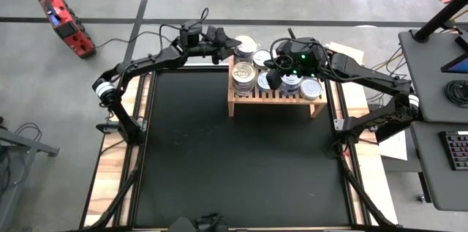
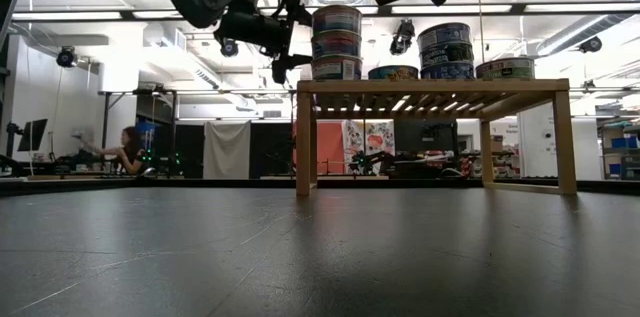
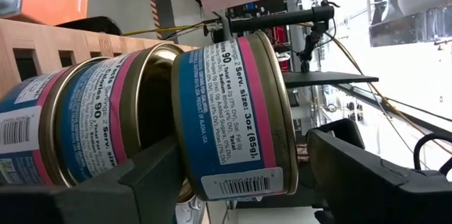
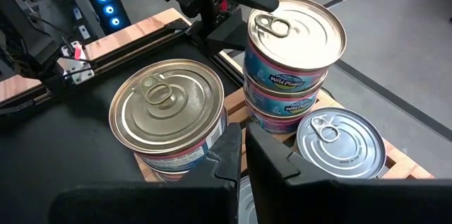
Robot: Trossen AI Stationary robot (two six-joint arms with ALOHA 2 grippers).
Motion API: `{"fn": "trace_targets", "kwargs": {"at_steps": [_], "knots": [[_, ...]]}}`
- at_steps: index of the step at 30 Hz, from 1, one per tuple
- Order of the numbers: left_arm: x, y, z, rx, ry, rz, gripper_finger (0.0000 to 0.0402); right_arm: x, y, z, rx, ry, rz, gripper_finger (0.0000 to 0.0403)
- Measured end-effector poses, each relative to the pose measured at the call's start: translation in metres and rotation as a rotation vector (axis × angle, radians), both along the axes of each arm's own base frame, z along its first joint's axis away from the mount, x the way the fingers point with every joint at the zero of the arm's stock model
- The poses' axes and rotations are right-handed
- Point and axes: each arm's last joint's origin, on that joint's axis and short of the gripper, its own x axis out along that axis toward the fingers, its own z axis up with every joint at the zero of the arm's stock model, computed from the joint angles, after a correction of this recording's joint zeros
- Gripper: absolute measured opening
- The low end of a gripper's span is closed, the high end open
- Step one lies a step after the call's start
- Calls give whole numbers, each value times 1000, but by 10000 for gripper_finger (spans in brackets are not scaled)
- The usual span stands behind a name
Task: Stack canned seafood by type on shelf
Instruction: Stack the blue-pink tuna can on top of the blue-pink tuna can on the shelf
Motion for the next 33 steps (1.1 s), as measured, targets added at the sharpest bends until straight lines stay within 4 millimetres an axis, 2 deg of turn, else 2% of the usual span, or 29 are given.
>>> {"fn": "trace_targets", "kwargs": {"at_steps": [29,33], "knots": [[0,-1,-1,29,12,-24,275,0,0,0,0,0,1,13],[0,-1,-1,141,29,-51,275,0,0,0,1,-1,0,13]]}}
